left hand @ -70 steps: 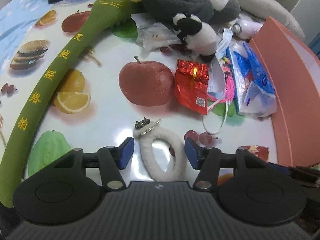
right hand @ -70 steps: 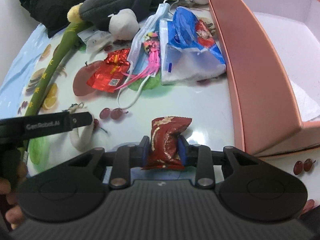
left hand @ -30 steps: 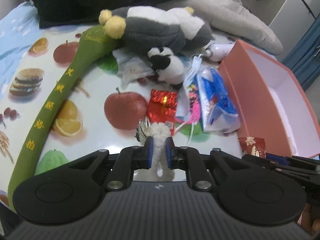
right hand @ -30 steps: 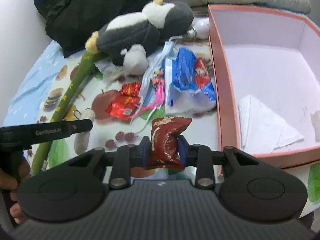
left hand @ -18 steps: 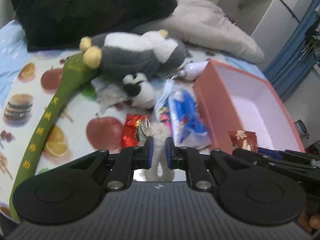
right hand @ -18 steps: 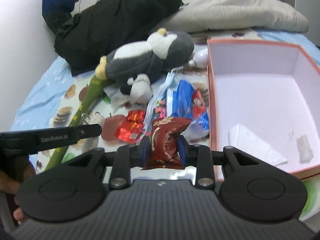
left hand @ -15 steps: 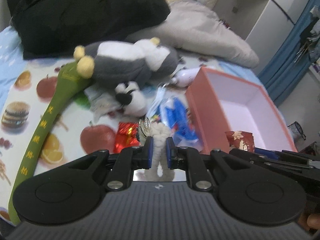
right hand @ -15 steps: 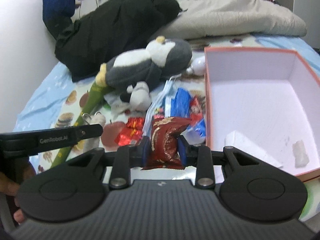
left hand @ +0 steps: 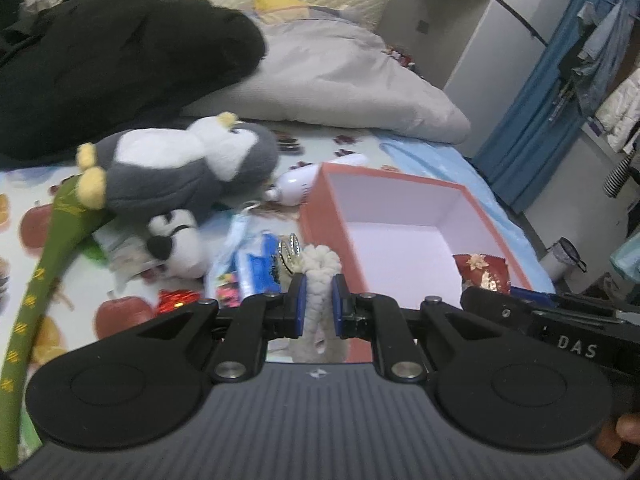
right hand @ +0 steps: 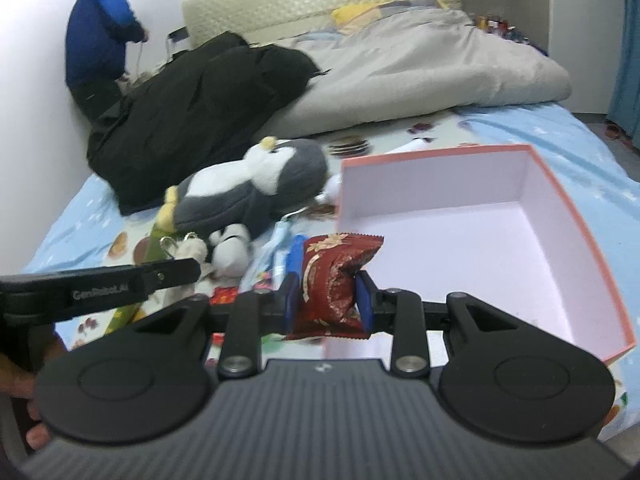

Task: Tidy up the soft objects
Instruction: 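Carry both items into the pink box and open both grippers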

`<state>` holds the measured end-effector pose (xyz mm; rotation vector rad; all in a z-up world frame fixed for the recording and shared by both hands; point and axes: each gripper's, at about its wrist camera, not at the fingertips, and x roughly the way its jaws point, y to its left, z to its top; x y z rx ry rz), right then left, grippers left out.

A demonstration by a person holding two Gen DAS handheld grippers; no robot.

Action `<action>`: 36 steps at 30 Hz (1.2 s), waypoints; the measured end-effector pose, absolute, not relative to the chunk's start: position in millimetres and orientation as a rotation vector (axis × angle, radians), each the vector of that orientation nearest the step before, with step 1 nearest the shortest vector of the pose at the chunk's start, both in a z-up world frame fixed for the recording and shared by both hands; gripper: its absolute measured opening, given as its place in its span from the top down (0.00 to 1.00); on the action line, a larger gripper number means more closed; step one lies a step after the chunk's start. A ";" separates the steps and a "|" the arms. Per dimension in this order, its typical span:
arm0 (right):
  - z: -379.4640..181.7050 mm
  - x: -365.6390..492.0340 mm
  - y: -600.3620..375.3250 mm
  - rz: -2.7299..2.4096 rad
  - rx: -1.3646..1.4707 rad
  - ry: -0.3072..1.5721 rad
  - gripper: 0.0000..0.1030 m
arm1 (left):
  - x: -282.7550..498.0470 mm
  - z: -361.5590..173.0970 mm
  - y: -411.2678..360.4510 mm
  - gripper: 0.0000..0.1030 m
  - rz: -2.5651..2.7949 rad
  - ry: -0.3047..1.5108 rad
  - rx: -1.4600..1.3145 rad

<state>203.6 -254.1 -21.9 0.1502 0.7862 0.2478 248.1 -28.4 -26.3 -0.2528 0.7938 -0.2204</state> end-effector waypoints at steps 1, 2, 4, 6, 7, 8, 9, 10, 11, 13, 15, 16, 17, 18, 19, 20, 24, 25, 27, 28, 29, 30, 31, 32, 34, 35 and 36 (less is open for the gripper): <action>-23.0 204.9 -260.9 0.237 0.152 0.790 0.67 | 250.4 -26.2 -34.2 0.84 -0.228 0.794 -0.252; -24.5 207.1 -267.7 0.224 0.156 0.793 0.67 | 254.4 -27.1 -42.8 0.84 -0.239 0.794 -0.252; -28.0 211.5 -282.3 0.200 0.164 0.794 0.67 | 260.9 -30.2 -56.7 0.84 -0.258 0.802 -0.253; -34.0 216.3 -295.9 0.175 0.175 0.807 0.67 | 269.7 -36.5 -72.9 0.84 -0.275 0.820 -0.245; -37.1 218.1 -301.5 0.167 0.181 0.814 0.67 | 274.7 -40.6 -82.7 0.84 -0.287 0.832 -0.237; -41.0 221.0 -307.5 0.159 0.184 0.822 0.67 | 279.0 -44.8 -90.9 0.84 -0.297 0.842 -0.229; -45.9 224.0 -313.7 0.149 0.185 0.834 0.67 | 282.9 -48.9 -99.1 0.84 -0.306 0.853 -0.222; -50.8 227.5 -318.7 0.139 0.186 0.846 0.67 | 287.0 -53.4 -107.5 0.84 -0.313 0.866 -0.216; -56.0 230.1 -325.1 0.131 0.191 0.859 0.67 | 291.3 -58.1 -115.0 0.84 -0.321 0.879 -0.211; -67.6 237.4 -334.8 0.118 0.202 0.888 0.67 | 300.1 -67.6 -128.2 0.84 -0.338 0.904 -0.202; -79.0 244.6 -343.8 0.106 0.204 0.915 0.67 | 311.7 -80.1 -142.2 0.84 -0.350 0.940 -0.193; -84.7 248.2 -348.4 0.098 0.203 0.928 0.67 | 318.0 -87.0 -149.1 0.84 -0.358 0.958 -0.188; -90.8 251.7 -352.7 0.090 0.204 0.944 0.67 | 323.2 -94.2 -156.8 0.84 -0.367 0.978 -0.180; -98.5 256.5 -357.9 0.083 0.210 0.963 0.67 | 327.5 -100.7 -162.8 0.84 -0.373 0.995 -0.170; -104.1 260.2 -362.4 0.080 0.217 0.976 0.67 | 332.4 -108.0 -170.5 0.84 -0.378 1.013 -0.160; -110.9 264.0 -367.2 0.076 0.223 0.990 0.67 | 336.3 -113.0 -175.4 0.84 -0.382 1.025 -0.155; -135.4 279.2 -378.5 0.062 0.237 1.040 0.67 | 353.5 -136.1 -193.3 0.84 -0.390 1.073 -0.138; -139.8 282.3 -379.9 0.063 0.242 1.047 0.67 | 356.5 -139.8 -196.2 0.84 -0.389 1.079 -0.130; -146.5 287.4 -381.9 0.065 0.248 1.059 0.67 | 361.3 -144.3 -201.9 0.84 -0.389 1.089 -0.118; -147.6 289.7 -384.7 0.066 0.250 1.061 0.67 | 363.9 -147.1 -203.9 0.84 -0.393 1.092 -0.119; -149.1 291.1 -384.6 0.068 0.247 1.062 0.66 | 365.8 -149.1 -204.9 0.84 -0.392 1.095 -0.118; -149.8 291.9 -383.5 0.071 0.243 1.061 0.66 | 367.0 -150.2 -205.3 0.83 -0.389 1.098 -0.117; -150.4 292.6 -381.9 0.075 0.238 1.062 0.66 | 369.0 -152.9 -205.9 0.79 -0.384 1.107 -0.116; -150.7 293.1 -380.5 0.075 0.234 1.064 0.66 | 369.9 -153.8 -205.9 0.78 -0.383 1.112 -0.114; -151.6 293.8 -380.6 0.075 0.234 1.064 0.64 | 368.9 -153.6 -205.2 0.74 -0.380 1.108 -0.112; -151.2 292.8 -380.9 0.078 0.238 1.062 0.64 | 368.5 -153.0 -204.1 0.74 -0.381 1.107 -0.114; -150.2 291.9 -381.2 0.079 0.245 1.063 0.64 | 367.4 -151.3 -203.3 0.74 -0.381 1.105 -0.115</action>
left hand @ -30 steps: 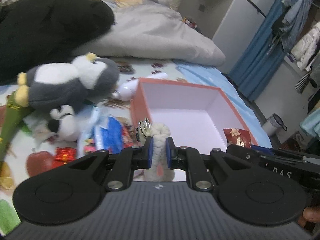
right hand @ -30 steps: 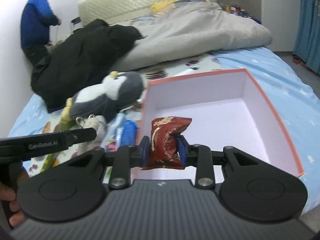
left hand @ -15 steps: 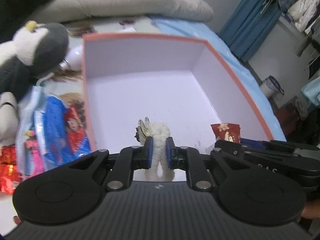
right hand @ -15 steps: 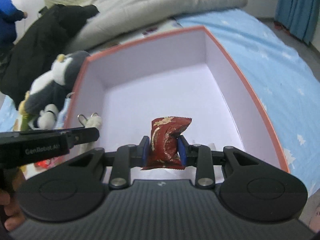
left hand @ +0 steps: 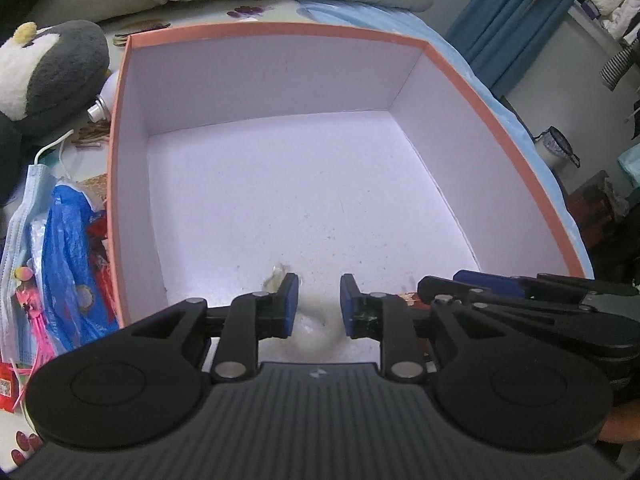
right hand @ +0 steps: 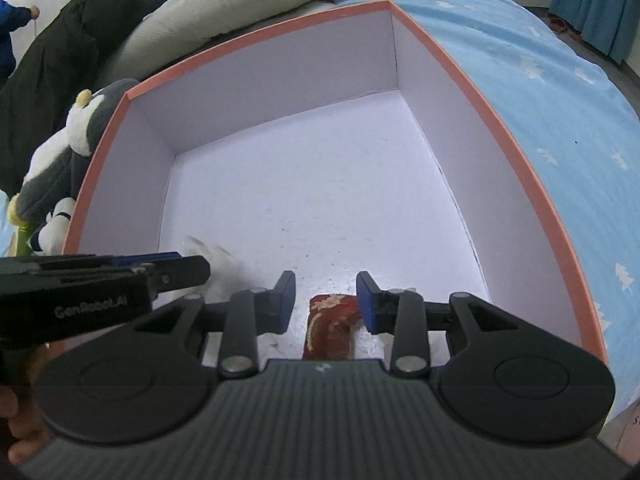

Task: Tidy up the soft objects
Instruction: 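Carry both items into the pink box and open both grippers, then withdraw both tools from the box back over the item pile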

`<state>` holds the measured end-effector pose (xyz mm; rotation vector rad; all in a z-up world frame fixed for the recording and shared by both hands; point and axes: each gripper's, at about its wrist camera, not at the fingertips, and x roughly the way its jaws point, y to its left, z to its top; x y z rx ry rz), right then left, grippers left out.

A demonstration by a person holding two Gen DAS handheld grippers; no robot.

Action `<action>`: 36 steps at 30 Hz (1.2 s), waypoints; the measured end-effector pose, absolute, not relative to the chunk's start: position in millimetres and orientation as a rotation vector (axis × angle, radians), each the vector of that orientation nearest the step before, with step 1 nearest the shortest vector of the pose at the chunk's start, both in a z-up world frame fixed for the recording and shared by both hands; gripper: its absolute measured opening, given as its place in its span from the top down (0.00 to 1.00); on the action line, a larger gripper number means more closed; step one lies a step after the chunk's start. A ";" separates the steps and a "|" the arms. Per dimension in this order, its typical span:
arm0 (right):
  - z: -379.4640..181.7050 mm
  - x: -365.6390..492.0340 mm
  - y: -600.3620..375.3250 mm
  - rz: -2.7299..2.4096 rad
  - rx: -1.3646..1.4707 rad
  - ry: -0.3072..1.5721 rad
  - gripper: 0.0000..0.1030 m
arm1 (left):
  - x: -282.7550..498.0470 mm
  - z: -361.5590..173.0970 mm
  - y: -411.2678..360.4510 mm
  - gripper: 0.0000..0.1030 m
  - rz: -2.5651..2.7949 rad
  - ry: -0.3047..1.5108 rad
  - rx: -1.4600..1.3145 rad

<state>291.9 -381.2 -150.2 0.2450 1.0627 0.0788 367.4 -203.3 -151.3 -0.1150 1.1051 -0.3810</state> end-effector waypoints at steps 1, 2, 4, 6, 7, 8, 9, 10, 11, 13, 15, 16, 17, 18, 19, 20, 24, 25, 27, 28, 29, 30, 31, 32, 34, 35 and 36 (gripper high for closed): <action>-148.6 291.2 -381.3 0.078 0.251 1.062 0.64 | 365.9 -149.1 -201.8 0.74 -0.380 1.101 -0.113; -146.6 289.7 -380.8 0.077 0.253 1.059 0.64 | 364.5 -146.4 -200.8 0.74 -0.379 1.097 -0.111; -140.8 287.1 -378.9 0.075 0.251 1.044 0.64 | 359.2 -138.6 -197.9 0.74 -0.381 1.083 -0.109; -132.2 281.1 -376.8 0.075 0.257 1.025 0.64 | 355.0 -130.4 -193.6 0.74 -0.378 1.069 -0.113; -128.0 278.6 -375.7 0.077 0.263 1.016 0.64 | 351.2 -125.4 -190.6 0.74 -0.377 1.059 -0.118; -122.6 274.4 -374.2 0.079 0.267 1.005 0.64 | 347.3 -119.7 -187.1 0.74 -0.377 1.049 -0.123; -116.7 269.9 -372.0 0.081 0.266 0.992 0.64 | 342.6 -114.1 -184.3 0.74 -0.379 1.038 -0.127; -111.4 265.1 -369.9 0.083 0.262 0.981 0.64 | 337.6 -108.0 -181.0 0.74 -0.380 1.025 -0.130; -106.2 260.5 -367.3 0.086 0.258 0.968 0.64 | 332.0 -101.5 -177.0 0.74 -0.379 1.010 -0.130; -95.4 249.9 -361.7 0.091 0.256 0.945 0.64 | 319.9 -89.9 -169.2 0.74 -0.373 0.988 -0.130; -84.6 237.4 -355.3 0.099 0.260 0.922 0.64 | 306.6 -77.9 -159.1 0.74 -0.370 0.965 -0.137; -80.0 230.6 -352.3 0.102 0.259 0.913 0.64 | 300.3 -73.2 -154.3 0.74 -0.368 0.956 -0.142; -75.6 224.7 -349.3 0.105 0.256 0.903 0.64 | 292.7 -67.7 -148.0 0.74 -0.364 0.944 -0.148; -71.8 219.5 -345.8 0.109 0.255 0.894 0.64 | 286.1 -63.2 -144.8 0.74 -0.363 0.936 -0.151; -68.3 214.1 -342.1 0.112 0.254 0.886 0.64 | 279.5 -59.4 -140.2 0.74 -0.362 0.927 -0.153; -64.7 207.5 -338.7 0.115 0.252 0.879 0.64 | 271.7 -54.9 -135.2 0.74 -0.360 0.917 -0.154; -48.9 181.8 -324.0 0.140 0.249 0.840 0.64 | 241.0 -40.5 -115.9 0.74 -0.353 0.879 -0.159; -45.1 174.9 -320.0 0.145 0.246 0.829 0.64 | 232.1 -37.1 -110.1 0.74 -0.350 0.870 -0.161; -38.4 163.6 -311.2 0.154 0.233 0.808 0.64 | 217.1 -32.6 -100.2 0.74 -0.344 0.857 -0.160; -35.7 158.2 -306.5 0.159 0.227 0.800 0.64 | 208.0 -30.1 -94.1 0.74 -0.336 0.849 -0.159; -33.3 152.5 -302.5 0.165 0.224 0.794 0.64 | 199.7 -27.8 -88.4 0.74 -0.331 0.842 -0.161; -31.0 145.6 -298.3 0.172 0.224 0.787 0.64 | 192.7 -26.0 -83.1 0.74 -0.329 0.836 -0.164; -28.9 139.9 -293.9 0.178 0.224 0.780 0.64 | 185.2 -24.1 -76.8 0.74 -0.324 0.829 -0.170; -26.9 133.2 -289.6 0.183 0.221 0.773 0.64 | 176.9 -21.9 -70.5 0.74 -0.317 0.820 -0.174; -23.7 121.0 -281.1 0.195 0.214 0.760 0.64 | 162.9 -18.2 -60.0 0.74 -0.302 0.804 -0.175; -22.1 115.6 -277.2 0.204 0.211 0.752 0.64 | 154.8 -16.5 -53.6 0.74 -0.296 0.797 -0.179; -20.7 109.9 -273.2 0.211 0.208 0.745 0.64 | 148.6 -15.0 -48.2 0.74 -0.295 0.791 -0.183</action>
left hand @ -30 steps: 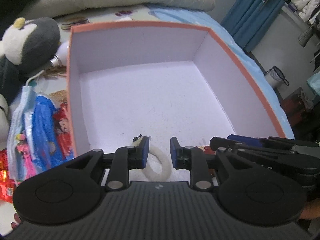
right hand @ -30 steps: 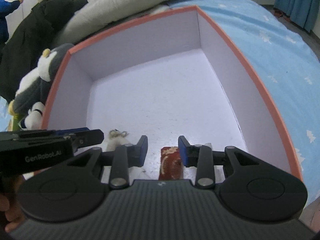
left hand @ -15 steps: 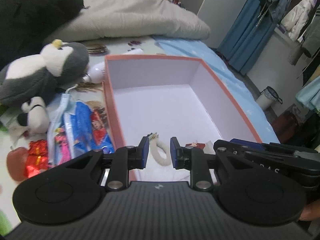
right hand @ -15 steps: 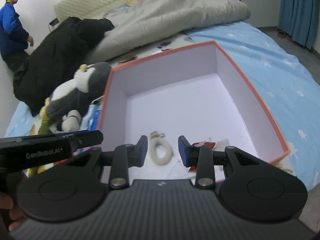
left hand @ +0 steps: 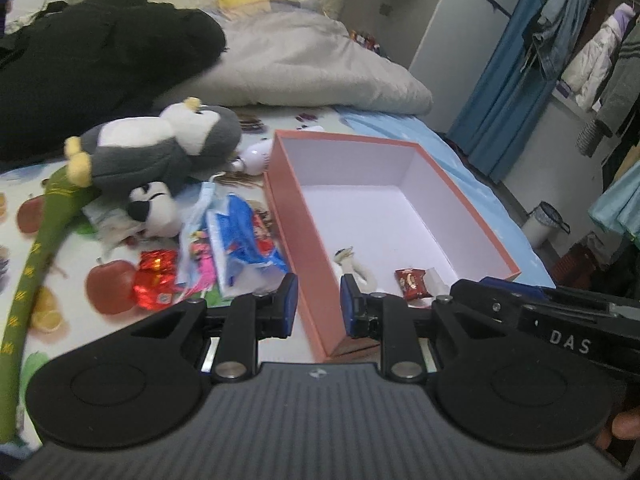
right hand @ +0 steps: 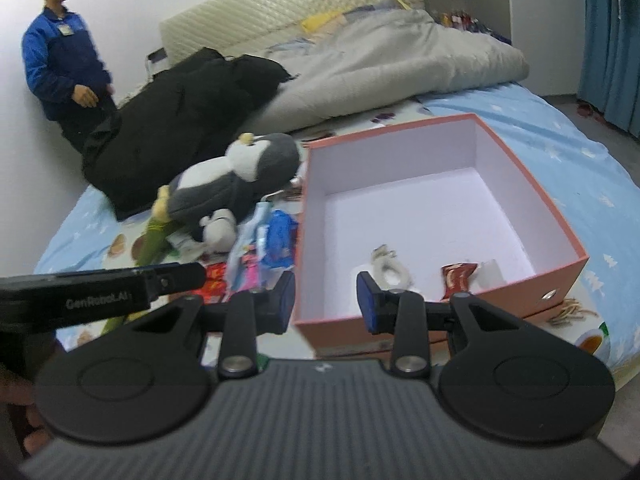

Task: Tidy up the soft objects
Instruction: 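Withdraw both tools from the box back over the item pile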

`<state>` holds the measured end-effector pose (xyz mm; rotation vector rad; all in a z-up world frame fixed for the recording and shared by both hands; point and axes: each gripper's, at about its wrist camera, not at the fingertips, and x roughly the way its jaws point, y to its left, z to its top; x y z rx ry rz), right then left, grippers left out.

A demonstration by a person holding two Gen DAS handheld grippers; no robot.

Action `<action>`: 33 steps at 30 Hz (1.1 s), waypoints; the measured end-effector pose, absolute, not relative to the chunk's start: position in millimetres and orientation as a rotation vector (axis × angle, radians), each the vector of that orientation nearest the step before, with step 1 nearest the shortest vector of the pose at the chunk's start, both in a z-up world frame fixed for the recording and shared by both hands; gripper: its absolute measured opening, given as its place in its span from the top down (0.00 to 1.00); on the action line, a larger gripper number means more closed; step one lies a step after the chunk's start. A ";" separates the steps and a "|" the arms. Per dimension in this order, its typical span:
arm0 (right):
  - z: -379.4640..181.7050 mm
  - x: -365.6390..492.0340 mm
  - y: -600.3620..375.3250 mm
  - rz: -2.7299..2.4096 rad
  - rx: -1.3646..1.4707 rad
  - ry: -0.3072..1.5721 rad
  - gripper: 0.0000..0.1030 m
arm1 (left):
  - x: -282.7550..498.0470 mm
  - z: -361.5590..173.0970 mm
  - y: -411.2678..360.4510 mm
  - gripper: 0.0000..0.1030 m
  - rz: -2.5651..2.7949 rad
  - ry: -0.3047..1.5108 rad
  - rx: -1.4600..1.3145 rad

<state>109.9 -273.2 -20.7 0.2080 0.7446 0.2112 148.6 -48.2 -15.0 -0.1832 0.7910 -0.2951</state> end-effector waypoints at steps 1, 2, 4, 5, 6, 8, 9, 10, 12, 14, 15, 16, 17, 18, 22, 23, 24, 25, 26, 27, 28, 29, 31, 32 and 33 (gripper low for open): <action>-19.2 104.4 -269.3 0.218 0.205 0.739 0.64 | 141.0 -13.7 -42.2 0.74 -0.289 0.785 -0.187; -17.9 99.0 -265.5 0.225 0.202 0.735 0.64 | 134.6 -12.8 -37.3 0.74 -0.282 0.780 -0.188; -15.9 89.3 -258.0 0.241 0.199 0.726 0.64 | 121.9 -11.1 -27.7 0.74 -0.272 0.769 -0.191; -15.5 85.1 -255.0 0.247 0.199 0.724 0.64 | 116.0 -10.9 -23.6 0.74 -0.268 0.763 -0.192; -15.2 80.5 -252.1 0.254 0.199 0.723 0.64 | 110.9 -10.9 -19.8 0.74 -0.262 0.758 -0.191; -15.2 71.5 -245.5 0.269 0.194 0.716 0.64 | 98.3 -12.1 -10.7 0.74 -0.244 0.747 -0.193; -15.3 67.8 -241.9 0.276 0.192 0.716 0.64 | 92.2 -13.4 -5.8 0.74 -0.238 0.746 -0.199; -15.8 64.6 -238.8 0.285 0.194 0.716 0.64 | 87.7 -15.4 -1.3 0.74 -0.233 0.746 -0.206; -17.8 59.0 -233.5 0.298 0.192 0.716 0.64 | 78.5 -19.9 6.8 0.74 -0.217 0.749 -0.211; -20.6 53.6 -227.0 0.309 0.186 0.716 0.64 | 69.0 -24.3 16.6 0.74 -0.197 0.750 -0.218; -22.2 51.0 -223.4 0.321 0.185 0.717 0.64 | 65.6 -26.5 20.6 0.74 -0.191 0.751 -0.223; -24.1 49.2 -219.7 0.330 0.185 0.721 0.64 | 65.5 -28.6 23.7 0.73 -0.186 0.753 -0.226; -25.9 47.2 -216.1 0.340 0.185 0.725 0.64 | 62.5 -31.3 27.6 0.72 -0.178 0.754 -0.229; -27.5 44.0 -212.9 0.345 0.185 0.727 0.64 | 59.8 -34.3 31.1 0.67 -0.168 0.755 -0.233; -33.4 37.7 -198.2 0.368 0.168 0.735 0.56 | 54.5 -45.6 40.5 0.61 -0.152 0.762 -0.242; -34.8 37.0 -195.1 0.375 0.170 0.737 0.56 | 53.3 -48.6 42.5 0.61 -0.148 0.767 -0.241; -36.2 36.2 -192.7 0.382 0.172 0.739 0.56 | 52.1 -51.2 44.3 0.61 -0.143 0.769 -0.236; -37.8 36.0 -190.4 0.386 0.173 0.742 0.56 | 50.8 -53.2 45.4 0.60 -0.137 0.769 -0.231; -39.7 35.5 -187.5 0.388 0.171 0.745 0.56 | 49.1 -55.5 47.2 0.59 -0.129 0.770 -0.225; -41.9 34.5 -185.4 0.390 0.166 0.745 0.56 | 47.8 -57.7 49.0 0.58 -0.123 0.772 -0.222; -44.2 34.0 -183.0 0.391 0.160 0.746 0.56 | 48.1 -59.6 50.3 0.56 -0.120 0.775 -0.222; -46.6 33.9 -181.1 0.389 0.157 0.748 0.56 | 46.9 -62.0 52.8 0.56 -0.117 0.777 -0.223; -50.7 34.8 -178.4 0.390 0.159 0.753 0.56 | 46.4 -65.9 56.7 0.56 -0.110 0.778 -0.226; -52.4 36.2 -177.2 0.390 0.160 0.757 0.54 | 46.6 -67.3 58.6 0.56 -0.105 0.778 -0.232; -53.5 37.3 -176.5 0.386 0.161 0.758 0.46 | 47.3 -68.3 60.3 0.56 -0.101 0.779 -0.239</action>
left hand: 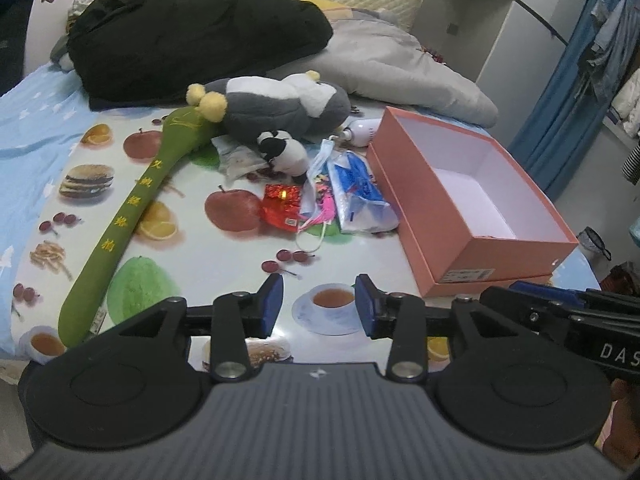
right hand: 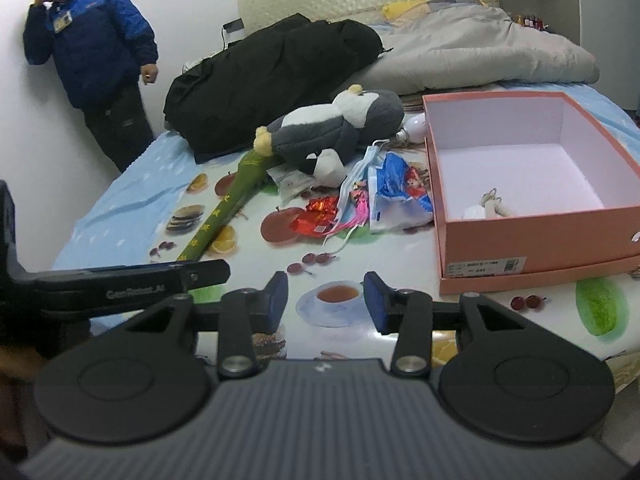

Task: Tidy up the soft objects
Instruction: 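Withdraw both tools from the box back over the item pile, then grasp the red foil candy with the left gripper while the right grasps the blue snack bag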

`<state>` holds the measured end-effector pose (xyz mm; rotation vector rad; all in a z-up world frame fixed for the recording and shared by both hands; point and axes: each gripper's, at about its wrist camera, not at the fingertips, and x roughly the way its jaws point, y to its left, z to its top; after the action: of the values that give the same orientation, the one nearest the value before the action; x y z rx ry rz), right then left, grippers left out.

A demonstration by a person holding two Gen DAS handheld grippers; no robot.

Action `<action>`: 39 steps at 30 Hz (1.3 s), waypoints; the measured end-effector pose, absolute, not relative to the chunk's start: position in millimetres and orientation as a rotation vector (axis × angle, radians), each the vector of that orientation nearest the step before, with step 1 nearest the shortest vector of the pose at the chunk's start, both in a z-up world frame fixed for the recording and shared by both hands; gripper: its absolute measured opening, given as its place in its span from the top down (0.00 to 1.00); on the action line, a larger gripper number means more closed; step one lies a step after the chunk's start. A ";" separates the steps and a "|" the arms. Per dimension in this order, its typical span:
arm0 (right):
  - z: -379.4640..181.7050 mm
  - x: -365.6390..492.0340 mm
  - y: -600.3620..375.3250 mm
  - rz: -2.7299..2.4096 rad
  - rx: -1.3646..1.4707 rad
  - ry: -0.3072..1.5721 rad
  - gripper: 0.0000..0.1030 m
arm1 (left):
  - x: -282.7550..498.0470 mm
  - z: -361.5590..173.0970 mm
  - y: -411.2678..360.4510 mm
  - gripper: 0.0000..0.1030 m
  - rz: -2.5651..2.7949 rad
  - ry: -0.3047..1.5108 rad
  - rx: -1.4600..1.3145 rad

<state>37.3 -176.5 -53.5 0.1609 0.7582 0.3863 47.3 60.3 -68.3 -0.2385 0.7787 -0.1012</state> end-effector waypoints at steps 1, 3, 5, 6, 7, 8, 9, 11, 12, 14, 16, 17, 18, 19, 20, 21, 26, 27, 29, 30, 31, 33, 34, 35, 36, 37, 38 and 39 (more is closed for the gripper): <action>-54.0 38.8 -175.9 0.380 0.163 0.756 0.40 | 48.0 -70.0 62.7 0.56 -0.096 0.779 -0.248; -54.0 41.7 -174.5 0.375 0.163 0.746 0.28 | 49.5 -71.4 65.2 0.56 -0.090 0.777 -0.257; -54.6 44.8 -171.5 0.383 0.151 0.745 0.28 | 52.1 -73.9 67.7 0.56 -0.081 0.778 -0.260; -54.9 46.8 -169.8 0.384 0.144 0.747 0.29 | 54.1 -74.7 68.5 0.56 -0.077 0.781 -0.263; -55.2 48.6 -168.8 0.384 0.143 0.749 0.29 | 56.0 -76.0 70.5 0.56 -0.074 0.783 -0.271; -55.7 50.7 -167.9 0.387 0.145 0.750 0.29 | 58.1 -76.4 72.4 0.56 -0.073 0.783 -0.277; -56.3 52.4 -167.0 0.390 0.146 0.752 0.29 | 60.2 -77.4 74.1 0.56 -0.069 0.784 -0.284; -57.9 56.8 -165.2 0.392 0.144 0.760 0.29 | 65.3 -79.3 76.4 0.56 -0.063 0.789 -0.287; -58.5 59.1 -164.2 0.393 0.141 0.764 0.29 | 68.1 -80.5 77.4 0.56 -0.060 0.791 -0.289; -58.9 63.5 -162.6 0.399 0.134 0.761 0.29 | 74.0 -82.7 79.5 0.56 -0.058 0.796 -0.301; -59.2 69.6 -161.5 0.399 0.125 0.760 0.29 | 81.8 -85.5 80.5 0.56 -0.062 0.801 -0.308; -59.3 72.8 -160.8 0.397 0.121 0.761 0.29 | 86.1 -87.1 80.9 0.56 -0.062 0.804 -0.307; -59.7 76.4 -160.2 0.396 0.118 0.762 0.31 | 89.3 -88.6 81.0 0.56 -0.061 0.808 -0.305; -60.2 79.8 -159.3 0.394 0.115 0.763 0.32 | 94.7 -90.8 81.4 0.56 -0.061 0.816 -0.306; -60.8 83.9 -158.5 0.392 0.111 0.764 0.34 | 99.1 -92.6 82.0 0.56 -0.064 0.820 -0.308; -61.6 87.6 -157.8 0.389 0.108 0.766 0.37 | 104.1 -95.1 82.9 0.56 -0.066 0.826 -0.312; -70.3 107.3 -149.8 0.368 0.078 0.787 0.51 | 129.6 -108.4 87.2 0.56 -0.070 0.855 -0.327; -73.1 112.0 -147.7 0.362 0.069 0.795 0.53 | 134.8 -110.8 88.3 0.56 -0.071 0.860 -0.327; -78.4 121.4 -144.1 0.355 0.055 0.810 0.59 | 145.6 -115.2 90.1 0.56 -0.074 0.868 -0.328; -80.8 126.0 -142.2 0.354 0.047 0.816 0.62 | 150.7 -117.4 90.7 0.56 -0.077 0.871 -0.327; -82.8 130.6 -140.7 0.352 0.039 0.820 0.62 | 156.7 -119.5 91.0 0.56 -0.078 0.875 -0.324; -86.6 140.3 -137.9 0.350 0.029 0.828 0.62 | 168.4 -124.3 92.0 0.56 -0.076 0.885 -0.319; -88.7 145.9 -136.4 0.350 0.025 0.833 0.62 | 175.2 -127.1 92.7 0.56 -0.076 0.890 -0.316; -90.0 150.8 -135.2 0.350 0.019 0.836 0.62 | 182.0 -129.9 93.3 0.56 -0.076 0.896 -0.315; -91.6 156.2 -133.7 0.349 0.013 0.837 0.62 | 190.0 -133.0 93.7 0.56 -0.078 0.902 -0.315; -93.3 162.0 -132.2 0.349 0.006 0.837 0.62 | 196.3 -135.2 94.2 0.56 -0.079 0.906 -0.314; -95.2 167.8 -131.1 0.347 0.000 0.837 0.62 | 204.9 -138.6 93.9 0.56 -0.081 0.913 -0.311; -97.5 173.4 -129.5 0.344 -0.005 0.839 0.62 | 212.0 -141.7 93.3 0.56 -0.085 0.918 -0.306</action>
<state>173.4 -129.5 -97.5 -0.0048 0.8395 0.3443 212.0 93.3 -141.7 -0.3064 0.9183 -0.0850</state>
